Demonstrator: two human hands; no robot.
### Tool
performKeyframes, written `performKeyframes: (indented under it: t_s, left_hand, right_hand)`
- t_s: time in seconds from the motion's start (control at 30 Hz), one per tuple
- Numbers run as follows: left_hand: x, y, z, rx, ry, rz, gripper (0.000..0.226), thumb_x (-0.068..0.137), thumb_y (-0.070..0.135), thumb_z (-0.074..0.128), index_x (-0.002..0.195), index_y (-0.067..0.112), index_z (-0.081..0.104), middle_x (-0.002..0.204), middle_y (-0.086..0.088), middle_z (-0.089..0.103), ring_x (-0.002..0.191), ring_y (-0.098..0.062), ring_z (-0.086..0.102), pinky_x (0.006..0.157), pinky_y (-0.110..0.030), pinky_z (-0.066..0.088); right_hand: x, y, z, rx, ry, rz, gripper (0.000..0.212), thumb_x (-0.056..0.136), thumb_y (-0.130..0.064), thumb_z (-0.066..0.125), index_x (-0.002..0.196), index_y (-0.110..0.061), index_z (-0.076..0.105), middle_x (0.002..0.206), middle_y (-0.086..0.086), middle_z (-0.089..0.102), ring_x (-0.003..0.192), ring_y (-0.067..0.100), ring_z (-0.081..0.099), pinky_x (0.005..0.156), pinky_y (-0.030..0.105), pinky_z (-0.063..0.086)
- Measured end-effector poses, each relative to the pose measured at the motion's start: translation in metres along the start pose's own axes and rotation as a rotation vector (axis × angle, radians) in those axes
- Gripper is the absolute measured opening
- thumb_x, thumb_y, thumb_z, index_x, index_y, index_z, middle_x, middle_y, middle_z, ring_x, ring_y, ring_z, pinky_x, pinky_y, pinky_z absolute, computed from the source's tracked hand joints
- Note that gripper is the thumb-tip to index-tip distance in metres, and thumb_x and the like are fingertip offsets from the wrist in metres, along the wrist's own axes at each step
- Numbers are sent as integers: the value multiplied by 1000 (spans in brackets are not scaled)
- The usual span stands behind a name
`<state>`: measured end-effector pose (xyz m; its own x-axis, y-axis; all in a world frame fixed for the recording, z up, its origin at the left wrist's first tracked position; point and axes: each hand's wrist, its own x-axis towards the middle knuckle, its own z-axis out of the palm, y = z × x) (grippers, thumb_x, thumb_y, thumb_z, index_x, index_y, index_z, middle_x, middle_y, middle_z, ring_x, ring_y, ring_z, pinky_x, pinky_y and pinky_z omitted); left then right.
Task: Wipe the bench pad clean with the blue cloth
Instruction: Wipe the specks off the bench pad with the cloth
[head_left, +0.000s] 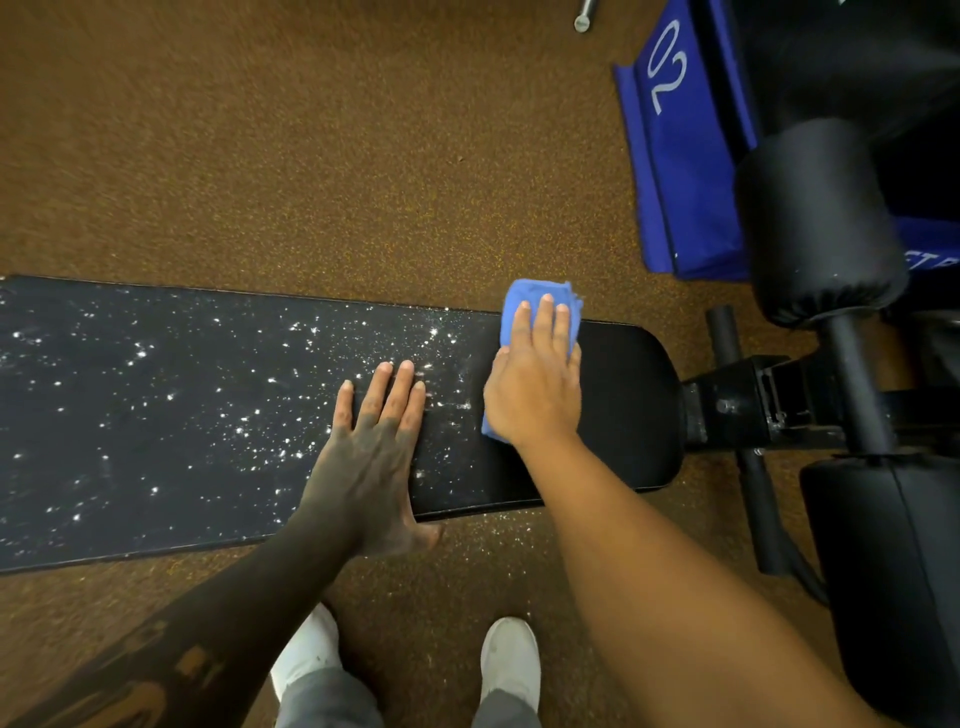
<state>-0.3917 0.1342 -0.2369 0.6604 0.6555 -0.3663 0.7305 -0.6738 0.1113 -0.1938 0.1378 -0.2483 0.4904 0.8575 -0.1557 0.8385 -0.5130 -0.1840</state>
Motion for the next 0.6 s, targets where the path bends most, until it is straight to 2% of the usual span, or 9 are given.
performKeyframes:
  t_s: [0.07, 0.1, 0.2, 0.23, 0.27, 0.4, 0.43, 0.53, 0.6]
  left_hand:
    - [0, -3, -1, 13, -3, 3, 153, 48, 97, 42, 152, 5, -20, 163, -16, -27, 150, -34, -25, 123, -59, -4]
    - [0, -4, -2, 16, -8, 4, 151, 49, 96, 43, 153, 4, -18, 163, -16, -26, 151, -33, -24, 123, -59, -3]
    - [0, -7, -4, -6, -4, 12, 149, 50, 94, 44, 156, 3, -7, 165, -16, -17, 152, -32, -19, 124, -59, -2]
    - [0, -8, -4, -11, -4, 16, 148, 50, 93, 45, 156, 3, -5, 166, -16, -15, 153, -32, -18, 124, -58, -2]
    - [0, -9, -4, -11, -6, 23, 148, 50, 93, 45, 156, 3, -4, 166, -16, -15, 153, -32, -18, 124, -58, -3]
    - [-2, -18, -4, 4, -11, 34, 153, 47, 100, 43, 157, 3, 0, 167, -16, -11, 154, -33, -14, 124, -60, 2]
    - [-2, -20, -4, 7, -18, 38, 155, 45, 101, 42, 157, 3, -1, 167, -16, -11, 154, -33, -13, 124, -60, 3]
    - [-2, -25, -4, 3, -27, 51, 158, 42, 105, 39, 156, 2, 1, 167, -17, -8, 154, -34, -10, 123, -61, 5]
    - [-3, -26, -3, 6, -26, 53, 157, 43, 103, 41, 157, 2, 1, 167, -17, -9, 154, -34, -11, 123, -61, 5]
  right_hand:
    - [4, -21, 1, 20, 10, 102, 61, 100, -28, 33, 156, -12, 15, 166, 10, 5, 152, 29, -2, 120, 51, 10]
    - [4, -29, 2, 15, -2, 53, 61, 101, -29, 33, 156, -12, 15, 166, 10, 5, 152, 29, -3, 120, 51, 8]
    - [3, -27, 1, -34, -78, -278, 60, 102, -30, 32, 157, -15, 12, 166, 6, 2, 152, 25, -5, 122, 49, 7]
    - [7, -22, -1, -39, -89, -322, 60, 102, -30, 32, 157, -15, 13, 166, 5, 3, 153, 24, -4, 122, 49, 9]
    - [11, -17, -1, -34, -76, -299, 59, 102, -30, 32, 157, -16, 15, 166, 5, 4, 153, 24, -3, 122, 49, 11]
    - [20, -31, 2, 14, 13, 31, 58, 101, -28, 33, 155, -13, 22, 165, 11, 9, 152, 29, 3, 120, 50, 12]
    - [19, -40, 3, 13, 13, 5, 58, 101, -29, 33, 155, -13, 22, 165, 10, 10, 152, 30, 3, 120, 51, 11]
    - [10, -48, 5, -23, -53, -320, 58, 101, -31, 34, 156, -16, 19, 165, 6, 11, 152, 27, 2, 120, 50, 11]
    - [14, -37, 3, -28, -79, -398, 58, 102, -30, 35, 156, -16, 19, 165, 6, 13, 152, 26, 3, 121, 49, 14]
